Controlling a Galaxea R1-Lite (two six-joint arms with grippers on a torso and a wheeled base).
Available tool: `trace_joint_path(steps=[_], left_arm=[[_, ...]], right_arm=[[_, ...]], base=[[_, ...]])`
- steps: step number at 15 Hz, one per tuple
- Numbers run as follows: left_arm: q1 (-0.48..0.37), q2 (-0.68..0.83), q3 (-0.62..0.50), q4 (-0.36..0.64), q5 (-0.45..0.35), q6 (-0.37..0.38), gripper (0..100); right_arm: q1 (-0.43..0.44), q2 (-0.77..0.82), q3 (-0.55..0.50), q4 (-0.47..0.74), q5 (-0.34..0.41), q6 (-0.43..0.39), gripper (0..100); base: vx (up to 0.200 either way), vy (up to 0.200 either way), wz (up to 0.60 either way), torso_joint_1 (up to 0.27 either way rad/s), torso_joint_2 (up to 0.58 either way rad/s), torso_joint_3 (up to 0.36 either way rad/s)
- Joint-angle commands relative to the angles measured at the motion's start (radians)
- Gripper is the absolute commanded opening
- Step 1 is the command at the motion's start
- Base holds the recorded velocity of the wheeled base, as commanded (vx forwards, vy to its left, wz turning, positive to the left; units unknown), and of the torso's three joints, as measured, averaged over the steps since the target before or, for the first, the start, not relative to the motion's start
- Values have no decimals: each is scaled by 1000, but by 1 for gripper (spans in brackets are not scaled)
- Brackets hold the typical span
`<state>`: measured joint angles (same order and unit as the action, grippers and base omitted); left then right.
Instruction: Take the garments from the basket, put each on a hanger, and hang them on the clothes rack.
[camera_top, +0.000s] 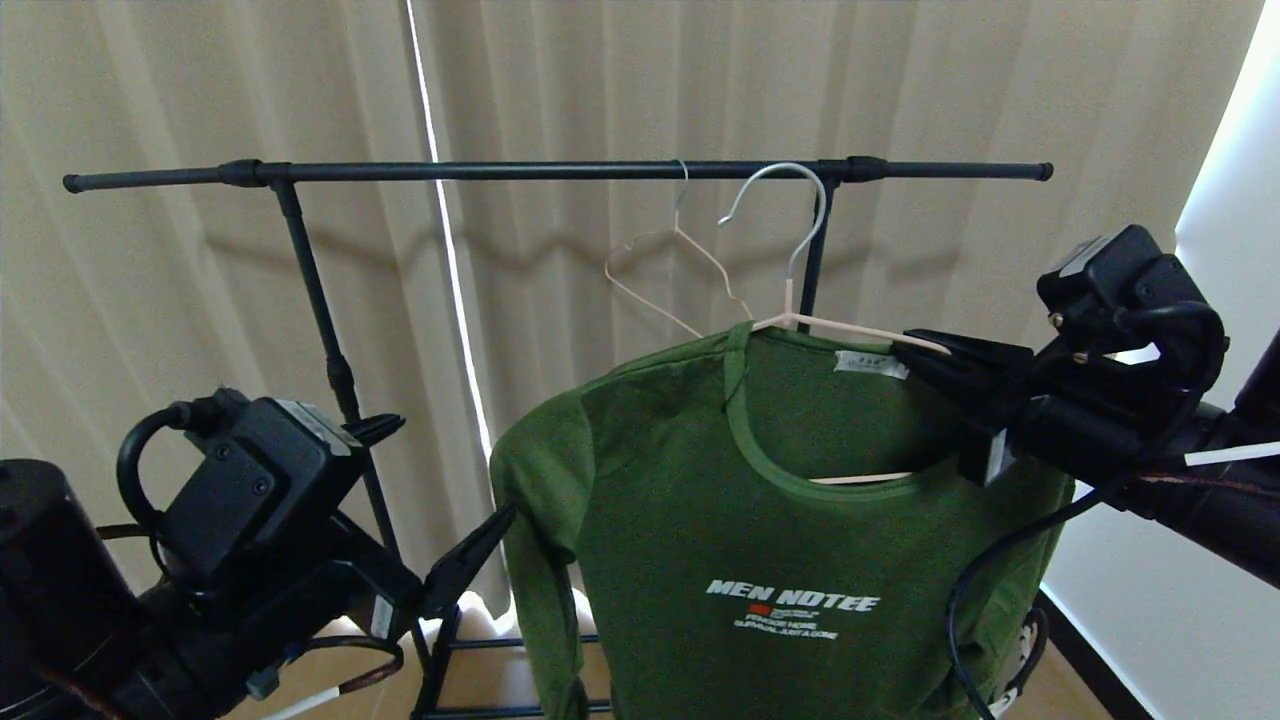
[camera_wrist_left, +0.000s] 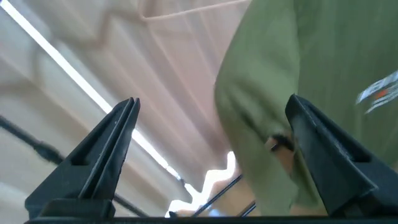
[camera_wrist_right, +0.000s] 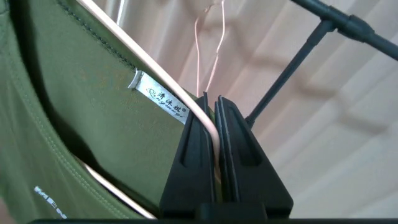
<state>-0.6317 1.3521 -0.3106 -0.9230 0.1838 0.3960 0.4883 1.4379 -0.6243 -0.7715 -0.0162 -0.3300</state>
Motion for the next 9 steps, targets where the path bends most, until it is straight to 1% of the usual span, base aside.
trace_joint_path(steps=[1, 2, 3, 5, 7, 8, 9], left_arm=[[52, 30, 79, 0, -32, -6, 100], [53, 38, 84, 0, -47, -12, 100], [52, 61, 84, 0, -73, -39, 100], [52, 94, 73, 0, -75, -62, 100], [50, 131, 48, -2, -76, -78, 100], [47, 144, 35, -2, -76, -78, 100], [47, 151, 25, -2, -75, -78, 0]], right_arm=[[0, -40, 11, -5, 5, 2, 0], [0, -47, 15, -5, 5, 2, 0], [1, -62, 23, -5, 7, 2, 0], [6, -74, 31, -5, 9, 3, 0], [12, -91, 40, -5, 42, 3, 0], [24, -96, 40, -5, 45, 3, 0], [27, -96, 40, -5, 45, 2, 0]], base=[[0, 0, 0, 0, 0, 0], [0, 0, 0, 0, 0, 0], [0, 0, 0, 0, 0, 0], [0, 0, 0, 0, 0, 0], [0, 0, 0, 0, 0, 0], [0, 0, 0, 0, 0, 0], [0, 0, 0, 0, 0, 0]])
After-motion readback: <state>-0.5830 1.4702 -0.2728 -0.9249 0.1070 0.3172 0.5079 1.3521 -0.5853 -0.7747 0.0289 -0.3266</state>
